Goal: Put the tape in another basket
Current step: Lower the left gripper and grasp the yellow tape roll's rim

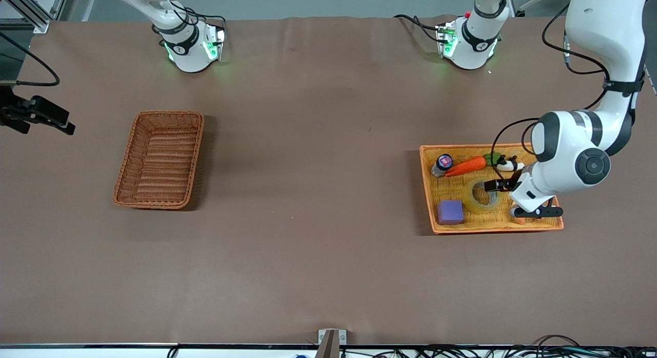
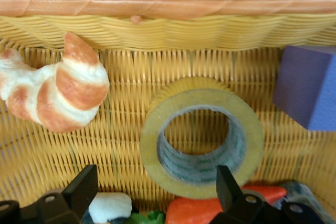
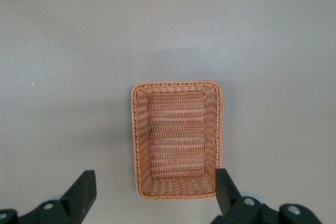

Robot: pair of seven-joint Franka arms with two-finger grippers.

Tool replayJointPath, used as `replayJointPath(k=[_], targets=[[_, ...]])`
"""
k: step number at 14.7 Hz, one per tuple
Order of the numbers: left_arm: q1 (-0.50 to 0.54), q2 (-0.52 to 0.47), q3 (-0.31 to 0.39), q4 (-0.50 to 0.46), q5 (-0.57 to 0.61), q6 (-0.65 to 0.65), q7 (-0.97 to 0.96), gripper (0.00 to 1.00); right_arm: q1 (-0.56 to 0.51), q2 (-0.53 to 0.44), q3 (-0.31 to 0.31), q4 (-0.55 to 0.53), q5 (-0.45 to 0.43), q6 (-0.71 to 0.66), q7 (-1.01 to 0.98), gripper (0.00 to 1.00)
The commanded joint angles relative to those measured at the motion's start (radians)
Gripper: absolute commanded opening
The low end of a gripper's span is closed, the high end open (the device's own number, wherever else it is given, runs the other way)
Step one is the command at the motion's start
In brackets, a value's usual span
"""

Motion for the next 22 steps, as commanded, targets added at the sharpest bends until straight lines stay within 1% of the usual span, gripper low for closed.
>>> replayJointPath(k=[1,5,7,9,11,12,13,14,16,18,20,22], targets=[[0.008,0.028,-0.001,0.003,0.017,0.026,-0.005,0.98,0.000,0.001,-0.003,0.008,0.016,-0.009,-0.008,1.00],[0.005,0.075,-0.001,0.003,0.017,0.089,-0.005,0.97,-0.001,0.001,-0.003,0.008,0.016,-0.009,-0.009,1.00],[0.004,0.090,-0.001,0.003,0.017,0.091,-0.005,0.86,-0.001,0.001,-0.003,0.008,0.016,-0.009,-0.009,1.00],[-0.004,0.100,-0.001,0.003,0.017,0.129,-0.006,0.48,-0.001,0.001,-0.003,0.008,0.016,-0.009,-0.009,1.00],[0.002,0.100,-0.001,0.005,0.017,0.137,-0.005,0.18,-0.001,0.001,-0.003,0.008,0.016,-0.009,-0.009,1.00],[0.005,0.100,-0.001,0.005,0.017,0.137,-0.002,0.11,-0.001,0.001,-0.003,0.008,0.016,-0.009,-0.009,1.00],[0.005,0.097,-0.001,0.003,0.017,0.137,-0.002,0.05,0.000,0.001,-0.003,0.008,0.016,-0.009,-0.009,1.00],[0.007,0.091,-0.001,0.003,0.017,0.129,0.001,0.02,-0.001,0.001,-0.004,0.008,0.016,-0.009,-0.009,1.00],[0.008,0.046,-0.001,0.002,0.017,0.097,0.006,0.00,0.000,0.001,-0.003,0.008,0.016,-0.009,-0.009,1.00],[0.007,-0.017,-0.003,0.016,0.017,0.004,0.005,0.00,-0.001,0.001,-0.004,0.008,0.016,-0.009,-0.009,1.00],[0.001,-0.076,-0.012,0.049,0.017,-0.084,-0.003,0.00,-0.001,0.001,-0.004,0.008,0.016,-0.009,-0.009,1.00],[-0.012,-0.113,-0.056,0.097,0.017,-0.173,-0.017,0.00,-0.001,0.001,-0.004,0.008,0.016,-0.009,-0.009,1.00]])
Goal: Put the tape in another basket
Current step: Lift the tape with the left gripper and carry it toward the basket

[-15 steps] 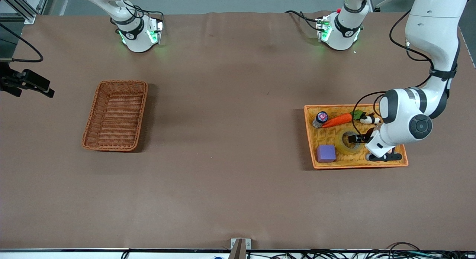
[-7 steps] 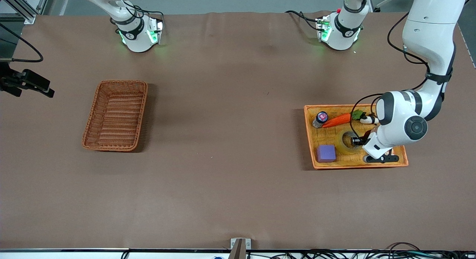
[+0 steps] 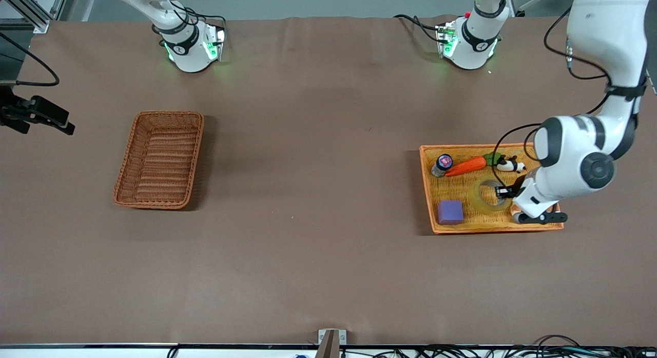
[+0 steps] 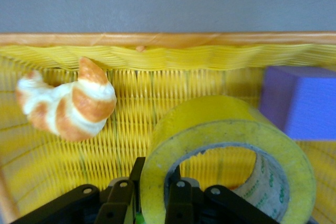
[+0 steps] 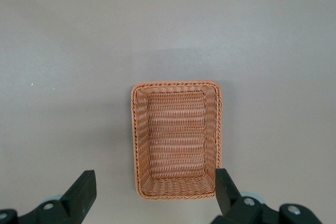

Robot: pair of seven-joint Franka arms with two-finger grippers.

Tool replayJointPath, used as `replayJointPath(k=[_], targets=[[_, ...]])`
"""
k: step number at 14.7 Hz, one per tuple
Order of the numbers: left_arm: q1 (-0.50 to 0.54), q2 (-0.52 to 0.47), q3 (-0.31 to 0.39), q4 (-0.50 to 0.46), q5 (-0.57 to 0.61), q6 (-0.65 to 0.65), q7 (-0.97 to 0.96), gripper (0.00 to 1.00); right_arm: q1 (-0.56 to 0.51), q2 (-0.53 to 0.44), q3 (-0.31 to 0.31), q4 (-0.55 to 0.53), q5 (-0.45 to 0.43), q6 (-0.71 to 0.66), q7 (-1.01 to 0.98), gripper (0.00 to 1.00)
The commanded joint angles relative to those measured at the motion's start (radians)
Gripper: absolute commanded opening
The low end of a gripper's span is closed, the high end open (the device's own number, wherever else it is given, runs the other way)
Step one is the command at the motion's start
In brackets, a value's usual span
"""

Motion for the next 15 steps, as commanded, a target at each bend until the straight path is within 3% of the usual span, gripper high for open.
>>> replayJointPath(k=[1,5,10,15], targets=[[-0.015,-0.068,-0.076,0.060,0.016,-0.132,-0.057,0.00,-0.001,0.001,-0.003,0.008,0.016,-0.009,-0.009,1.00],[-0.065,-0.045,-0.251,0.156,0.019,-0.203,-0.273,0.01,-0.001,0.001,-0.003,0.008,0.017,-0.007,-0.009,1.00],[-0.373,0.185,-0.257,0.382,0.094,-0.201,-0.664,0.01,-0.001,0.001,-0.003,0.008,0.017,-0.009,-0.010,1.00],[-0.566,0.389,-0.248,0.600,0.092,-0.157,-0.860,0.01,-0.001,0.001,-0.003,0.008,0.019,-0.007,-0.010,1.00]])
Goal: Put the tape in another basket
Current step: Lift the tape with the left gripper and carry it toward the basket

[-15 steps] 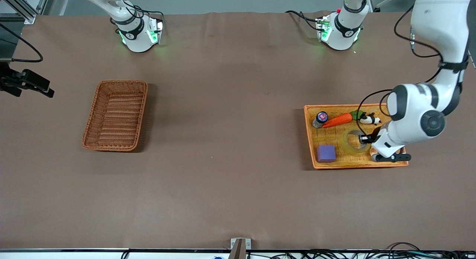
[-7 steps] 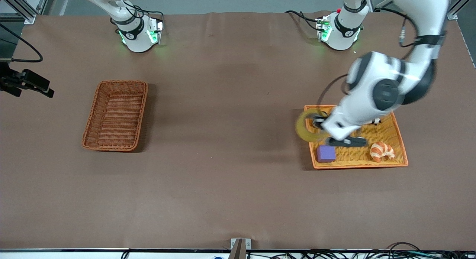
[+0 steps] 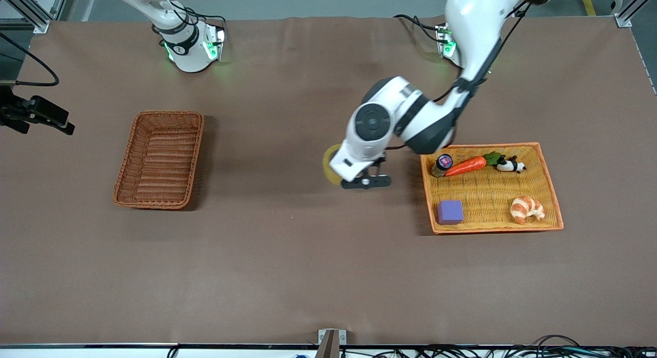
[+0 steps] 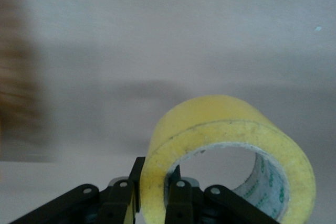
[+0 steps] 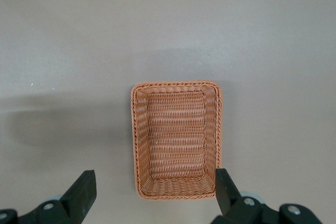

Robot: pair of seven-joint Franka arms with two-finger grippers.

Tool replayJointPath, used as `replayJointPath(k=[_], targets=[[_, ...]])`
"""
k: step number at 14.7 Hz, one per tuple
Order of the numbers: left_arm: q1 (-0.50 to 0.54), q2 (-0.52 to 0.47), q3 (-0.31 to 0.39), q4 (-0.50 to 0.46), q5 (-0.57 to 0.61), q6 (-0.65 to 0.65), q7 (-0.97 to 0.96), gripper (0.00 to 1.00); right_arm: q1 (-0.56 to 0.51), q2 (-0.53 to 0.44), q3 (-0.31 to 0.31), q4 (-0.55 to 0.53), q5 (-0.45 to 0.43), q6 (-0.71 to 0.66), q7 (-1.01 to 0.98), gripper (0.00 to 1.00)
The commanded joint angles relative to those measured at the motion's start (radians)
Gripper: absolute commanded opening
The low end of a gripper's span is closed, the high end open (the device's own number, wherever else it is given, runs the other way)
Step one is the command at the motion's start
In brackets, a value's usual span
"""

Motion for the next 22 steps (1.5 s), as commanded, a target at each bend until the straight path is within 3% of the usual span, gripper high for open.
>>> replayJointPath(k=[1,6,8,9,11,15,18,20,22], targets=[[-0.085,0.101,0.013,0.138,0.017,0.031,-0.075,0.02,-0.001,0.001,-0.003,0.008,0.019,-0.007,-0.010,1.00],[-0.189,0.205,0.019,0.178,0.016,0.267,-0.092,0.12,-0.001,0.001,-0.003,0.008,0.019,-0.007,-0.010,1.00],[-0.192,0.248,0.019,0.195,0.016,0.327,-0.089,0.23,-0.001,0.002,-0.003,0.008,0.019,-0.006,-0.010,1.00],[-0.192,0.256,0.019,0.195,0.016,0.357,-0.090,0.40,-0.001,0.002,-0.003,0.008,0.019,-0.006,-0.010,1.00],[-0.182,0.253,0.019,0.190,0.016,0.366,-0.090,0.97,-0.001,0.002,-0.003,0.008,0.019,-0.006,-0.010,1.00],[-0.113,0.192,0.013,0.170,0.013,0.339,-0.081,1.00,0.001,0.002,-0.003,0.008,0.019,-0.002,-0.005,1.00],[-0.056,0.092,0.016,0.149,0.022,0.209,-0.077,1.00,0.022,0.008,0.005,0.005,0.024,0.014,-0.002,1.00],[0.010,0.023,0.019,0.126,0.025,0.103,-0.043,1.00,0.051,0.033,0.043,-0.009,0.024,0.066,-0.001,1.00],[0.091,-0.038,0.013,0.080,0.024,0.053,0.055,1.00,0.053,0.070,0.127,-0.046,0.024,0.144,0.048,1.00]])
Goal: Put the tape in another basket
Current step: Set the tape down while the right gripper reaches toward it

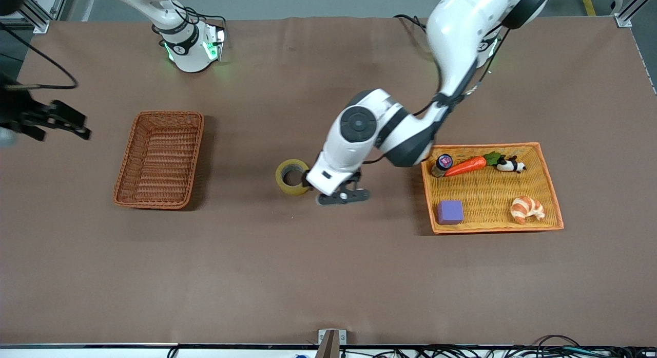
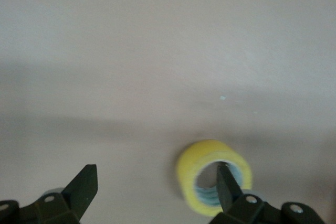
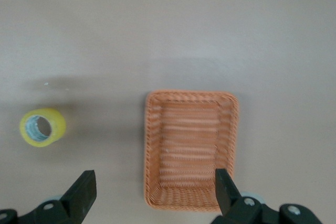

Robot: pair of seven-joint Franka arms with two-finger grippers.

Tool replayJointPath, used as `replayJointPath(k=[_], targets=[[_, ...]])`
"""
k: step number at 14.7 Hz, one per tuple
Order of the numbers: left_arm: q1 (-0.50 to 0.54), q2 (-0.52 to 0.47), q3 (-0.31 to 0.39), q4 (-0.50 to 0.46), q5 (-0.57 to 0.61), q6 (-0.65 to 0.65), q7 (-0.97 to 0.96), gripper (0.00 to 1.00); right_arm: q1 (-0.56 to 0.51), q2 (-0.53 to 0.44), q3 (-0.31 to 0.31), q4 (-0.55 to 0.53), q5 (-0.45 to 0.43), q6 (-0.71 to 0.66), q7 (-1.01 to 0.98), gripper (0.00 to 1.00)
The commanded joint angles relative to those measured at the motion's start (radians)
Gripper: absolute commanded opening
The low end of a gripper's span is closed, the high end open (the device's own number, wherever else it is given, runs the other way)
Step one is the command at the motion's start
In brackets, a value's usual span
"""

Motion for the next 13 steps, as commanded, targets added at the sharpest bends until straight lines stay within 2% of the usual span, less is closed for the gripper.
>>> replayJointPath(k=[1,4,5,9,13], targets=[[0.107,-0.125,-0.009,-0.131,0.015,-0.039,0.093,1.00,0.012,0.056,0.104,-0.051,0.012,0.106,0.094,1.00],[0.195,-0.252,-0.009,-0.237,0.015,-0.039,0.173,1.00,0.035,0.138,0.258,-0.127,-0.003,0.270,0.284,1.00],[0.236,-0.291,-0.010,-0.260,0.014,-0.039,0.214,1.00,0.052,0.170,0.288,-0.148,-0.017,0.322,0.334,1.00],[0.337,-0.361,-0.013,-0.298,0.003,-0.042,0.361,1.00,0.198,0.303,0.306,-0.240,-0.115,0.546,0.520,1.00],[0.402,-0.478,-0.009,-0.378,0.012,-0.114,0.443,1.00,0.258,0.408,0.306,-0.325,-0.214,0.712,0.557,1.00]])
